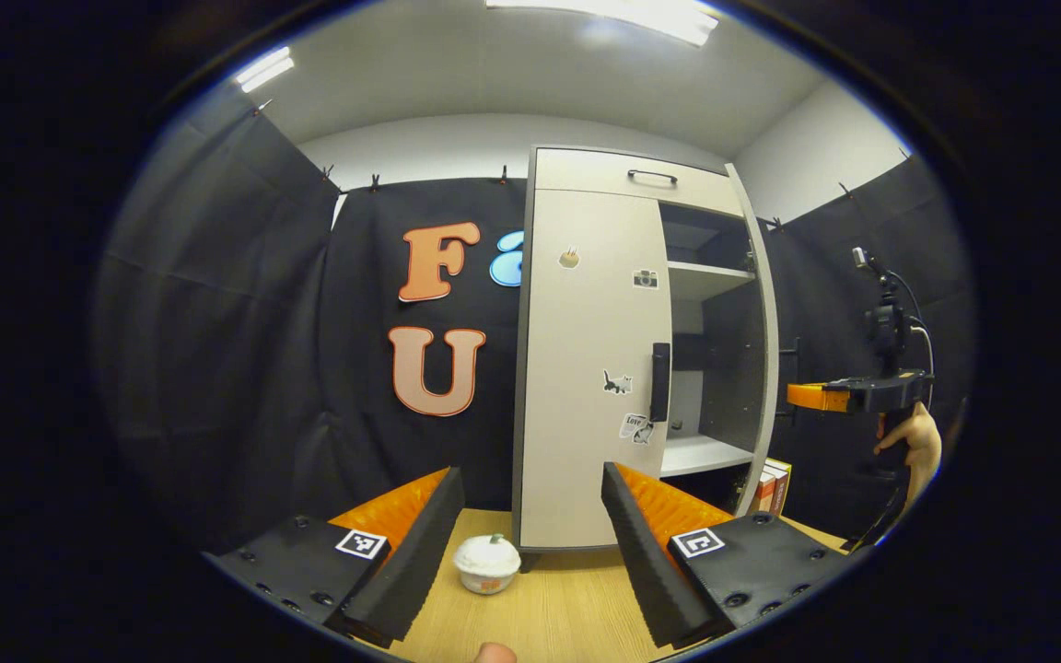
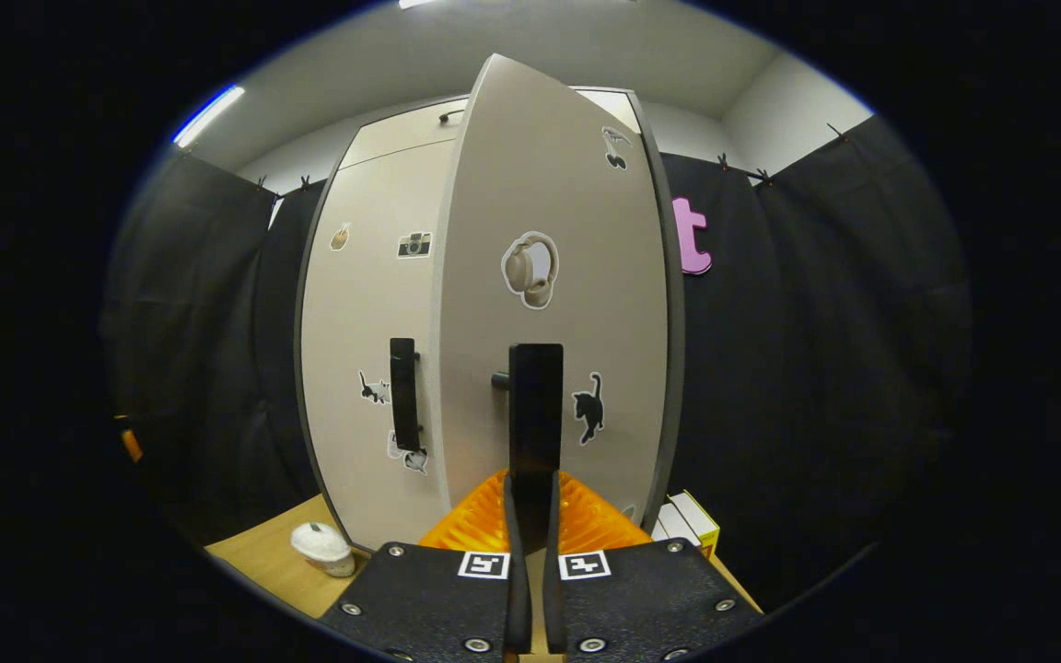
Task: Open the right door of the double-door shoe cabinet with the right hand, and open the left door with the left hand.
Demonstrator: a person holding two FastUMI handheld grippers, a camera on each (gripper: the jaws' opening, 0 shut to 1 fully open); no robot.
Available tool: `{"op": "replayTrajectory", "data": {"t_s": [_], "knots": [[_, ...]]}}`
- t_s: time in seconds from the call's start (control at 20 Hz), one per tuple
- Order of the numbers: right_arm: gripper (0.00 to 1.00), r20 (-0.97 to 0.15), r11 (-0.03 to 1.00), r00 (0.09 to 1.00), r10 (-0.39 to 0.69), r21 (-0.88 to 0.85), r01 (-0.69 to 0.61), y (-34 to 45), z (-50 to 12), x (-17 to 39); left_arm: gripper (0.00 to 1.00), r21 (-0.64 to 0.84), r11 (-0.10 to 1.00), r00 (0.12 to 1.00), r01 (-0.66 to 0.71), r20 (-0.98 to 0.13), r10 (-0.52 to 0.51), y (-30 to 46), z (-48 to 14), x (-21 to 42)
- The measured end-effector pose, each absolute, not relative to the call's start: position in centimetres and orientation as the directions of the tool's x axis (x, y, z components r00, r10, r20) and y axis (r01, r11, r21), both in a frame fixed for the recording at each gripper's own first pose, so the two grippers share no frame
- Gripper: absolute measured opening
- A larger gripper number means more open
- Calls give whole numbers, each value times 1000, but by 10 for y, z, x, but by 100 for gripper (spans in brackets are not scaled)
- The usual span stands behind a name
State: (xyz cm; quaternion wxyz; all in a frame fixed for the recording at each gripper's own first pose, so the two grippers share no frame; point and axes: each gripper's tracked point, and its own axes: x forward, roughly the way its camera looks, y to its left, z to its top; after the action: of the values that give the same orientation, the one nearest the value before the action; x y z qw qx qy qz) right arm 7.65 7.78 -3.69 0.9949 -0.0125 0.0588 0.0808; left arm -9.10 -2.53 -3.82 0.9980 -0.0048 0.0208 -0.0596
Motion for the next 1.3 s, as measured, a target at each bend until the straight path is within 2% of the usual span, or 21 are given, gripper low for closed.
{"op": "replayTrajectory", "data": {"t_s": [0.35,0.45,0.55,0.65,0.75,0.8,1.3], "knots": [[4,-104,988,982,157,2,-158,62,-35,67,96,7,990,989,141,-52,-140,-46,-45,-89],[4,-96,990,986,137,-6,-139,48,-34,63,98,12,990,989,138,-56,-137,-49,-47,-87],[4,-89,993,989,117,21,-116,34,-32,57,95,16,990,989,137,-58,-136,-51,-47,-85],[0,-81,995,992,100,24,-98,21,-31,53,96,18,990,989,137,-61,-136,-54,-47,-84],[3,-78,998,995,69,14,-68,7,-30,51,97,18,990,988,142,-62,-141,-61,-47,-81],[0,-79,999,995,54,12,-53,0,-30,50,97,17,989,988,144,-60,-143,-64,-47,-79],[0,-65,1000,998,15,25,-13,-46,-26,33,95,34,984,983,176,-55,-174,-117,-42,-56]]}}
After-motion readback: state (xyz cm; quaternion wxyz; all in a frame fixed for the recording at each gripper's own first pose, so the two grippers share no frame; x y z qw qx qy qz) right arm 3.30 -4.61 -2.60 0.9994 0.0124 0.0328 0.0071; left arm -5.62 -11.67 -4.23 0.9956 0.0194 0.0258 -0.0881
